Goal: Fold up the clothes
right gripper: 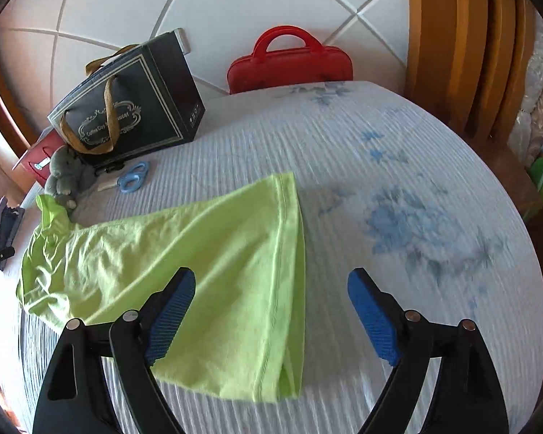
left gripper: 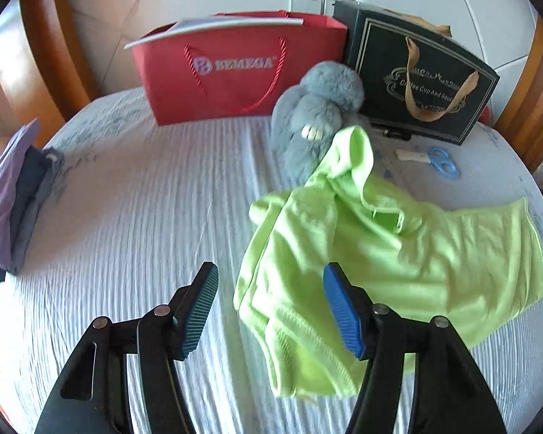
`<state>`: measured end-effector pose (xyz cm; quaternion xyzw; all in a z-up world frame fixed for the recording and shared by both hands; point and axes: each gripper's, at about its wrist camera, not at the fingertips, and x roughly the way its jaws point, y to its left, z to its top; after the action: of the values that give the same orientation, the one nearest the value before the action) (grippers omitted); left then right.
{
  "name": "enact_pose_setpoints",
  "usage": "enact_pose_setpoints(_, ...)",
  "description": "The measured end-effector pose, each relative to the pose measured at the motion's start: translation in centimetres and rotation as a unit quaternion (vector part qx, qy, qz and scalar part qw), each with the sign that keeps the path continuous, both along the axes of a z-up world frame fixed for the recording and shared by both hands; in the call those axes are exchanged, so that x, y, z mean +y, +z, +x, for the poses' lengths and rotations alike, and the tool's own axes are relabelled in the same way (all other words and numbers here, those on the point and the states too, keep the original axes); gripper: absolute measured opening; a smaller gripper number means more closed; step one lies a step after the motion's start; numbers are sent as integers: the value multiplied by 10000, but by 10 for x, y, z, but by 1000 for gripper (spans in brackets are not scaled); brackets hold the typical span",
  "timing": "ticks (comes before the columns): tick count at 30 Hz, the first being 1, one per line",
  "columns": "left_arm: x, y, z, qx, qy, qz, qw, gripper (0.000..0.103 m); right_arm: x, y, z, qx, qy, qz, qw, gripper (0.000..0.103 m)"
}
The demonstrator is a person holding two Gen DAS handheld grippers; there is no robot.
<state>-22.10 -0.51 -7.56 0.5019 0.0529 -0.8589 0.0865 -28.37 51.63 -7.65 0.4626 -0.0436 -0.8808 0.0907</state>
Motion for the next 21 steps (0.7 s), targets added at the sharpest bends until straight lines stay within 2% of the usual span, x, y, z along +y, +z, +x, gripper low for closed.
enact_pose_setpoints(5,8,-25,31,-224,11,308,9993,62,8,-18,44,-236,-32,-150,9996,88)
enact_pose_setpoints(11,18,-38,24,-124,65,425,9990,62,6,-33,63,-358,-57,-274,9990,94)
enact_pose_setpoints(17,27,-58,0,-228,65,248,9994,62,-7,-40,59,-284,-16,-239,9993,94)
enact_pose_setpoints(21,25,-62,-11,-27,149,55,9999,62,-18,-46,50,-286,25,-196,9994,94)
